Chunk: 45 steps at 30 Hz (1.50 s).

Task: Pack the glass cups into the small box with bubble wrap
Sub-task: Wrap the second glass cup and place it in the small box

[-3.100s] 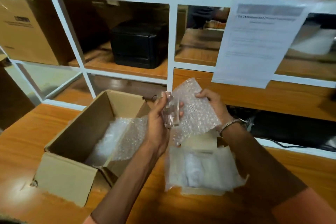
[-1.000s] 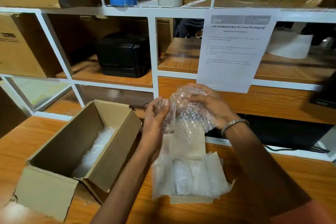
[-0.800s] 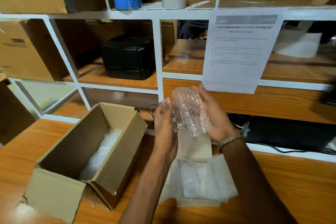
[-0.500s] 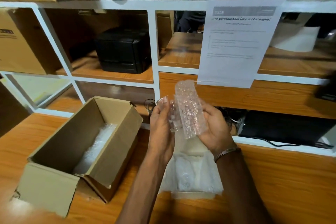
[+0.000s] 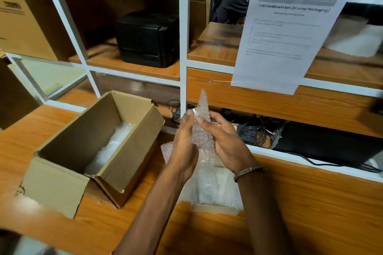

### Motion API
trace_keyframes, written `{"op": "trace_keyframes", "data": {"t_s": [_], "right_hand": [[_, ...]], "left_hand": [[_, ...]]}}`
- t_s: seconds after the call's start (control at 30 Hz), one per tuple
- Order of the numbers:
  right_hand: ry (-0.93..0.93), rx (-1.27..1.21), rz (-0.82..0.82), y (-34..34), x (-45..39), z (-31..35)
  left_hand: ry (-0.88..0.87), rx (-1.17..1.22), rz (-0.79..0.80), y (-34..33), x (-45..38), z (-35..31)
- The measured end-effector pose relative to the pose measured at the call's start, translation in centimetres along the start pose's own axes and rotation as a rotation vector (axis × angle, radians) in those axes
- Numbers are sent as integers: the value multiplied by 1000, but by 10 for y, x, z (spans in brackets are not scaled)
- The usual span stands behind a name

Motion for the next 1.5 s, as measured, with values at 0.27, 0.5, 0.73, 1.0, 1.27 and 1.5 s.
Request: {"op": "trace_keyframes", "data": {"t_s": [0.27, 0.5, 0.73, 1.0, 1.27, 1.5], "right_hand": [[39, -97, 9, -1, 8, 5], [28, -126, -39, 19, 19, 12], [36, -147, -57, 44, 30, 15], [128, -10, -190, 68, 48, 29], [216, 333, -407, 63, 39, 31], [173, 567, -362, 54, 31, 25]], "left_hand": [[-8, -39, 26, -3, -1, -5], [-78, -141, 150, -21, -6, -10], [-162, -335, 178, -16, -11, -4], [-169, -513, 268, -11, -8, -8], [-36, -380, 253, -11, -6, 0], [71, -284, 159, -1, -8, 10]]}}
Point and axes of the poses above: each hand's wrist, its own x-axis away from the middle knuckle, its own y-axis out of the back of the hand, z = x × y, the point moved 9 cm from there along -x, towards the middle knuckle, and after that the axes turned 15 degrees about -y, right-handed, at the moved point
